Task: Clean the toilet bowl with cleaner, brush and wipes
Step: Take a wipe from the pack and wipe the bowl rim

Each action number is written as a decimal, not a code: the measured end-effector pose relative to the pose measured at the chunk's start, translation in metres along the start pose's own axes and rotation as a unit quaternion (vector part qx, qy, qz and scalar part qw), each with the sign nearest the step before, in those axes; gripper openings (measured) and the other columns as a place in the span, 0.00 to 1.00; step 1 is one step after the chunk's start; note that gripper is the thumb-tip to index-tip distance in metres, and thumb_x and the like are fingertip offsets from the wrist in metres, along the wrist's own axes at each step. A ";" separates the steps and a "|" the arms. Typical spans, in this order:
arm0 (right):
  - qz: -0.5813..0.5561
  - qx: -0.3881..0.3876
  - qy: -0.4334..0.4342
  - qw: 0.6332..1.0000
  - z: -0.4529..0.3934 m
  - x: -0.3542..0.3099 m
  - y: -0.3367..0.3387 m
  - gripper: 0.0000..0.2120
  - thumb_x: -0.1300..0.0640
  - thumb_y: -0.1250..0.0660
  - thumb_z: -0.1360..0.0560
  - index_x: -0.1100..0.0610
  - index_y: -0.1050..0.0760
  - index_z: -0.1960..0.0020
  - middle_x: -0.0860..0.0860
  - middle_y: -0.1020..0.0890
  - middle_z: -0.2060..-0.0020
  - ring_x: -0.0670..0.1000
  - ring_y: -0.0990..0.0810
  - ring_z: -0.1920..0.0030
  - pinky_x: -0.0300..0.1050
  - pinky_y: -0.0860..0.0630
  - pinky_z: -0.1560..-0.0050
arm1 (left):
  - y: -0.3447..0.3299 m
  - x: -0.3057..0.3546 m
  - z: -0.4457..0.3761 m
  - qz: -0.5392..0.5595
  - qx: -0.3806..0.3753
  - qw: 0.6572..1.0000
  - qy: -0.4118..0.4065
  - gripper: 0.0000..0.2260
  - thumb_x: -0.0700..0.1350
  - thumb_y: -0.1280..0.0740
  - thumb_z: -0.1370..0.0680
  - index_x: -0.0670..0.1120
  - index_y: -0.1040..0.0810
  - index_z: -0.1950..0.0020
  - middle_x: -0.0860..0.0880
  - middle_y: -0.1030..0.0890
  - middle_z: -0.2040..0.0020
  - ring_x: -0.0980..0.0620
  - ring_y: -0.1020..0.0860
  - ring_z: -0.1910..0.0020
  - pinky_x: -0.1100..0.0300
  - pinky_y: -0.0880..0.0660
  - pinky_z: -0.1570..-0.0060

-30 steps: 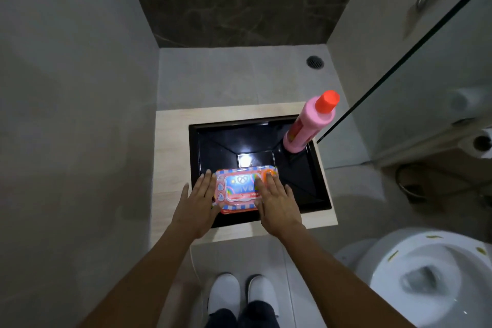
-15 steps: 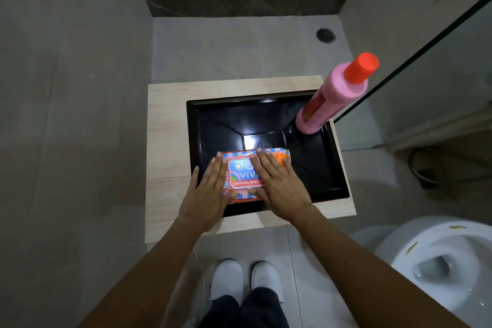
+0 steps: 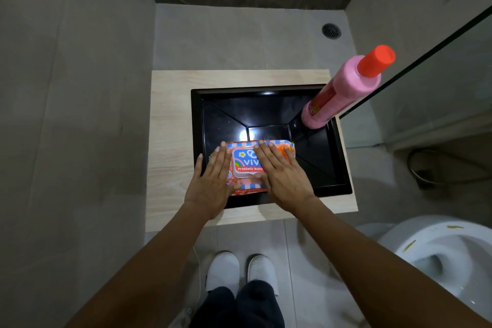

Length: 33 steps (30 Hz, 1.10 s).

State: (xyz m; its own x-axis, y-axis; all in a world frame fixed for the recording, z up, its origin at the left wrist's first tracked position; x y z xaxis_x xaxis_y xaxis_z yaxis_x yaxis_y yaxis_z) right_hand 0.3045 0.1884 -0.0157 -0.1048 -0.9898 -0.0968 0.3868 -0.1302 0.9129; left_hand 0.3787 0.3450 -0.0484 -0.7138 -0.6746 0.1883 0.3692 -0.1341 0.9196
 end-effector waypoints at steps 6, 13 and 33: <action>0.018 -0.027 0.012 0.999 -0.001 0.004 0.007 0.35 0.37 0.65 0.22 0.55 0.59 0.22 0.51 0.54 0.22 0.51 0.56 0.22 0.50 0.66 0.29 | -0.002 0.000 0.000 0.009 0.009 1.000 0.000 0.34 0.62 0.54 0.22 0.39 0.40 0.26 0.39 0.34 0.27 0.43 0.32 0.30 0.43 0.36 0.36; -0.022 0.135 -0.026 0.990 -0.023 0.019 0.045 0.29 0.44 0.60 0.18 0.59 0.37 0.26 0.57 0.34 0.27 0.55 0.35 0.27 0.55 0.46 0.27 | 0.001 -0.002 0.004 0.027 0.039 0.999 -0.008 0.35 0.65 0.62 0.21 0.42 0.53 0.23 0.44 0.47 0.23 0.48 0.44 0.25 0.45 0.47 0.30; -0.044 0.007 -0.102 0.994 -0.048 0.044 0.024 0.24 0.49 0.57 0.17 0.45 0.59 0.22 0.54 0.57 0.22 0.53 0.59 0.22 0.56 0.56 0.25 | 0.026 0.002 -0.010 0.050 0.046 0.997 -0.047 0.38 0.69 0.66 0.27 0.46 0.64 0.24 0.51 0.63 0.23 0.56 0.63 0.25 0.49 0.63 0.26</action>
State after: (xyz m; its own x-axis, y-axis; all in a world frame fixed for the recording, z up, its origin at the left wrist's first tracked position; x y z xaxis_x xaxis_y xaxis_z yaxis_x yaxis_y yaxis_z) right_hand 0.3535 0.1392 -0.0176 -0.3228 -0.9416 -0.0958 0.3558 -0.2145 0.9096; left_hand 0.3930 0.3326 -0.0280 -0.7304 -0.6099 0.3074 0.3882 -0.0004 0.9216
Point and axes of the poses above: each hand's wrist, its own z-axis away from the middle knuckle, its own y-axis out of the back of the hand, x = y × z, the point moved 4 cm from there along -z, towards the middle knuckle
